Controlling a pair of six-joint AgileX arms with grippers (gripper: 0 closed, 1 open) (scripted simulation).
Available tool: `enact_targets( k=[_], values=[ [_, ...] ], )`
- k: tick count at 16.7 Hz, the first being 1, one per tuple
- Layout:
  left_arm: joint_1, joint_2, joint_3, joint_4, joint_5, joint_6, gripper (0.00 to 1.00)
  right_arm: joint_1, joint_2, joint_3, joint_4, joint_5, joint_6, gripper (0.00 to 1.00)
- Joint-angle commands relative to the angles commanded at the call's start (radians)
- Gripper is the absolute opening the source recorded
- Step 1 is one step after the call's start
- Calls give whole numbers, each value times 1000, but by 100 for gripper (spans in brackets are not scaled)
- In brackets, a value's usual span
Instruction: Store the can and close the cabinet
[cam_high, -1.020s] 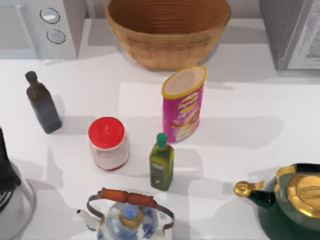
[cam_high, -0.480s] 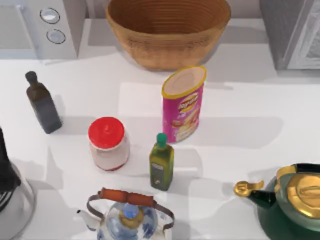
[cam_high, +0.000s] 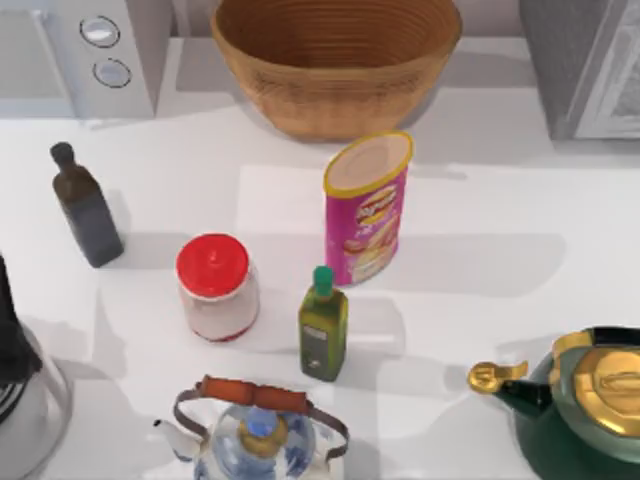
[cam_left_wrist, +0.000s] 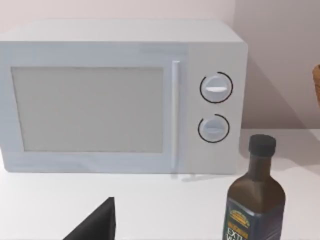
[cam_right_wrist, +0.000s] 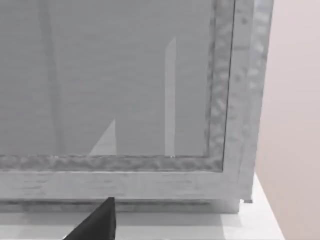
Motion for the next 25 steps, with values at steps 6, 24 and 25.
enact_targets(
  k=[6, 24, 25],
  values=[
    [0, 0, 0, 0, 0, 0, 100, 9, -6, 200, -207, -44, 0, 100],
    [0, 0, 0, 0, 0, 0, 100, -17, -193, 1360, -1560, -29, 4, 100],
    [0, 0, 0, 0, 0, 0, 100, -19, -200, 1375, -1578, -25, 2, 100]
  ],
)
